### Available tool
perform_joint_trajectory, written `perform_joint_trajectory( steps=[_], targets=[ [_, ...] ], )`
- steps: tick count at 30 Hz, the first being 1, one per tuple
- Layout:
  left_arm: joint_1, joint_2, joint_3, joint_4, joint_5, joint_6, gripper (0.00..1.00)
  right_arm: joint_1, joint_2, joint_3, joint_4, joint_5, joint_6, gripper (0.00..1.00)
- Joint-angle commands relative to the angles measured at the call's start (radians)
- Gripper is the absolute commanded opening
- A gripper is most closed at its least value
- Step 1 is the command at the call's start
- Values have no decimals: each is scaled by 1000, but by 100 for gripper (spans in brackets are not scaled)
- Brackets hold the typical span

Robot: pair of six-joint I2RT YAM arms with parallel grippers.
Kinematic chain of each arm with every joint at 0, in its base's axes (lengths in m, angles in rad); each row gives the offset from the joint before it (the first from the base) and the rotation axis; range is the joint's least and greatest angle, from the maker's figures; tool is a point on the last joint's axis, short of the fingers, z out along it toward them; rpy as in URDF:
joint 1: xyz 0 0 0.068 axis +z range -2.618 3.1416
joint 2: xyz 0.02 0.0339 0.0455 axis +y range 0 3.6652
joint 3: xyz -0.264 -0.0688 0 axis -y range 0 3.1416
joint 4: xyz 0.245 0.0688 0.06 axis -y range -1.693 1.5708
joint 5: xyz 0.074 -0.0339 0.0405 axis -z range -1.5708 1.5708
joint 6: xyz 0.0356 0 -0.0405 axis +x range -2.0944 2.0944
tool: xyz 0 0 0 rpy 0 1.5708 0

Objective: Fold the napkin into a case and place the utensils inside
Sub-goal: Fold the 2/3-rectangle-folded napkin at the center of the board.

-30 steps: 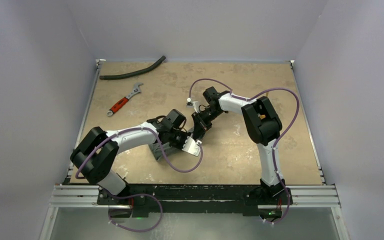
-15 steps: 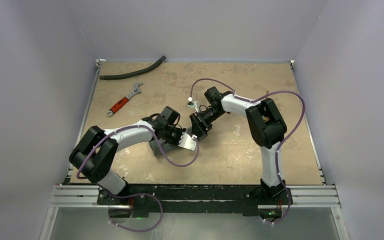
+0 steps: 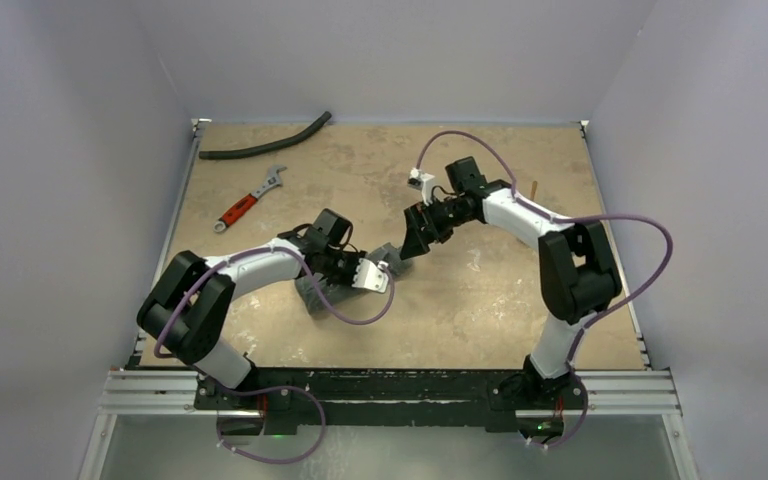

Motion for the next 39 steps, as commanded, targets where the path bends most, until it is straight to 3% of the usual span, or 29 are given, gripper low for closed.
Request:
perform_joint_trajectory(
  steps=[1, 4, 10, 14, 16, 19, 21, 25, 29, 30, 33, 36, 38, 39],
  targets=[
    [18, -10, 8, 13, 79, -68, 0, -7, -104, -68, 135, 67, 113, 99],
    [18, -4, 26, 26, 118, -119, 0, -2, -171, -149, 282, 123, 203, 99],
    [18, 22, 28, 62, 125, -134, 0, -5, -205, -173, 355, 296, 311, 99],
    [22, 25, 18, 65, 95, -114, 0, -15, -272, -333, 669, 165, 502, 99],
    [28, 25, 17, 66, 87, -111, 0, -24, -224, -345, 692, 110, 512, 99],
    [38, 20, 18, 66, 85, -123, 0, 31, -266, -318, 660, 364, 451, 99],
    [48, 17, 25, 63, 91, -133, 0, 43, -311, -328, 681, 410, 443, 99],
    [62, 9, 27, 73, 99, -149, 0, -44, -315, -411, 802, 337, 599, 99],
    [65, 7, 23, 86, 105, -164, 0, -216, -194, -567, 1172, -5, 915, 99],
    [67, 6, 21, 88, 107, -165, 0, -224, -179, -581, 1240, -4, 923, 99],
    [68, 5, 21, 89, 108, -177, 0, -97, -294, -432, 835, 389, 577, 99],
    [76, 5, 13, 106, 111, -208, 0, -134, -255, -422, 839, 264, 658, 99],
    [80, 5, 8, 124, 114, -233, 0, -208, -185, -447, 934, 101, 744, 99],
    [80, 3, 8, 127, 118, -242, 0, -211, -200, -472, 1003, 111, 751, 99]
  ],
)
